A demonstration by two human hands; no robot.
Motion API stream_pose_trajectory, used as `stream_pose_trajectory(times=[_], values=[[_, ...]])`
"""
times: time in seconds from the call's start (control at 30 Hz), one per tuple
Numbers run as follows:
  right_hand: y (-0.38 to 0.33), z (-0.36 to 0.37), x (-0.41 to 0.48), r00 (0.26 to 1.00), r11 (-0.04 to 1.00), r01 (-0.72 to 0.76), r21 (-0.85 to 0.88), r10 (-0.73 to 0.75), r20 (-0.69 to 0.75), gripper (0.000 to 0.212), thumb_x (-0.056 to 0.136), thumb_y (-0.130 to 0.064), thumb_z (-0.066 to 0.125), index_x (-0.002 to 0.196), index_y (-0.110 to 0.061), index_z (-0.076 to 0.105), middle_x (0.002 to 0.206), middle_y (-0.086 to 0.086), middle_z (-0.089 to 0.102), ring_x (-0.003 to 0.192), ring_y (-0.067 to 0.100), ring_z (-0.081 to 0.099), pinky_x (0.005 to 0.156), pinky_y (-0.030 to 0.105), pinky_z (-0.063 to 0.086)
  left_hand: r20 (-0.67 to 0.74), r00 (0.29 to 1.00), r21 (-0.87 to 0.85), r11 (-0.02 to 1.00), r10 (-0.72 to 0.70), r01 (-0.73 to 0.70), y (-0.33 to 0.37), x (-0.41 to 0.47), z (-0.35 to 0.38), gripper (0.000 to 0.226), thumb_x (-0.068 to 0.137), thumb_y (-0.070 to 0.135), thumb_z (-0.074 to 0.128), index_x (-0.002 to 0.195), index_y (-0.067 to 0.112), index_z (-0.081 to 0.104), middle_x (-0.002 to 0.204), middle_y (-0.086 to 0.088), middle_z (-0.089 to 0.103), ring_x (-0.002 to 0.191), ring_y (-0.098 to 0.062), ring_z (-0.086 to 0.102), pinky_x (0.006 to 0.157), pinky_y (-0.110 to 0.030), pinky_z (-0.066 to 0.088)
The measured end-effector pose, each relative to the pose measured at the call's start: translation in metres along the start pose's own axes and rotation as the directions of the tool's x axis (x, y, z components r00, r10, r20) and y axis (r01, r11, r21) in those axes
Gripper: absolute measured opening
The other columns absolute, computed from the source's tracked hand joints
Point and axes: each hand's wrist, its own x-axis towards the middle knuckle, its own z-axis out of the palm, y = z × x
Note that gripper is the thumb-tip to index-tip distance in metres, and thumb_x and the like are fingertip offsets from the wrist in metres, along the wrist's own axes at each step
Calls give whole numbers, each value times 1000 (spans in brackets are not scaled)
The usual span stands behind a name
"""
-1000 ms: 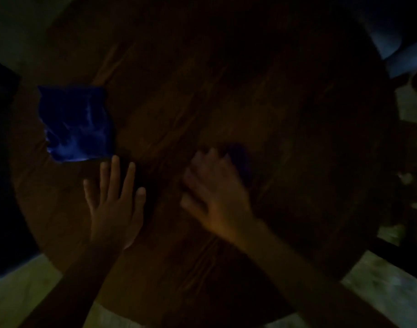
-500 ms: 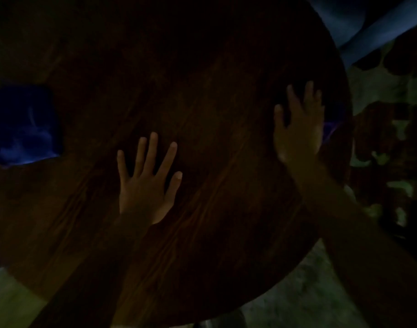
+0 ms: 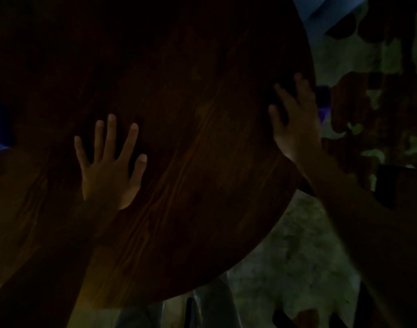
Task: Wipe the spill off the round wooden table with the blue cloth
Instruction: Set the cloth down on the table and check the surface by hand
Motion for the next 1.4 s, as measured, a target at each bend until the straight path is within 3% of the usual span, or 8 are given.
stream_pose_trajectory(times=[0.2, 0.37, 0.53, 0.73, 0.93, 1.13, 1.23, 1.4], values=[[-124, 27, -144, 927, 938, 332, 104, -344, 149, 50, 101, -36, 52, 149, -23, 48, 161, 12, 37, 153, 34, 25, 126, 53, 22, -15, 1000, -22, 1000, 5, -6, -3, -3, -1, 69, 105, 65, 9, 168, 38, -3, 179, -5, -13, 164, -26, -14, 127, -64, -9], [-63, 18, -179, 212, 347, 849, 398, -915, 344, 49, 100, -38, 59, 147, -25, 52, 162, 8, 36, 153, 29, 27, 126, 50, 24, -34, 999, -13, 1000, 4, -4, 1, -3, 2, 67, 105, 65, 8, 165, 41, -10, 178, -4, -14, 161, -22, -19, 127, -64, -9], [26, -8, -42, 931, 938, 344, 54, -348, 111, 44, 106, -42, 46, 145, -23, 55, 160, 17, 38, 149, 33, 36, 122, 48, 33, -29, 999, -24, 1000, 18, -19, -1, -2, 1, 68, 107, 64, 12, 166, 40, -9, 178, -5, -15, 163, -25, -15, 127, -64, -9], [-95, 17, -115, 991, 994, 99, 42, -102, 86, 46, 102, -33, 51, 147, -20, 52, 161, 14, 37, 151, 37, 28, 119, 58, 31, -42, 999, -30, 999, 20, -21, -5, -3, 4, 68, 106, 64, 14, 167, 41, -7, 178, -4, -16, 164, -25, -15, 127, -65, -8], [-87, 25, -166, -67, 105, 871, 481, -943, 326, 52, 99, -40, 60, 148, -25, 51, 163, 8, 34, 154, 29, 25, 125, 49, 22, -82, 992, -91, 991, 92, -99, -8, -2, 6, 69, 107, 63, 15, 169, 36, 6, 179, -8, -5, 164, -25, -9, 126, -67, -6], [-55, 13, 39, 992, 993, 106, 43, -109, 62, 50, 105, -46, 43, 151, -28, 45, 167, 11, 25, 154, 32, 24, 125, 52, 25, -82, 971, -83, 969, 226, -233, -48, -16, 1, 65, 109, 60, 18, 167, 32, 25, 179, -10, 11, 164, -31, 8, 127, -69, 3], [-115, 26, 53, 882, 887, -459, 51, 462, -95, 53, 104, -47, 32, 153, -28, 43, 168, 9, 21, 156, 31, 18, 127, 50, 18, -21, 982, -18, 982, 188, -189, -87, -34, 3, 65, 107, 63, 15, 169, 42, 11, 180, -7, 1, 164, -30, 3, 126, -70, 1], [-232, 64, -121, 637, 680, 720, 137, -727, 256, 51, 97, -40, 54, 145, -23, 54, 160, 15, 39, 152, 40, 25, 124, 57, 17, 30, 997, 27, 997, 70, -71, -148, -61, 13, 68, 105, 67, 8, 168, 43, 3, 179, -5, -7, 163, -25, -3, 125, -70, -6]])
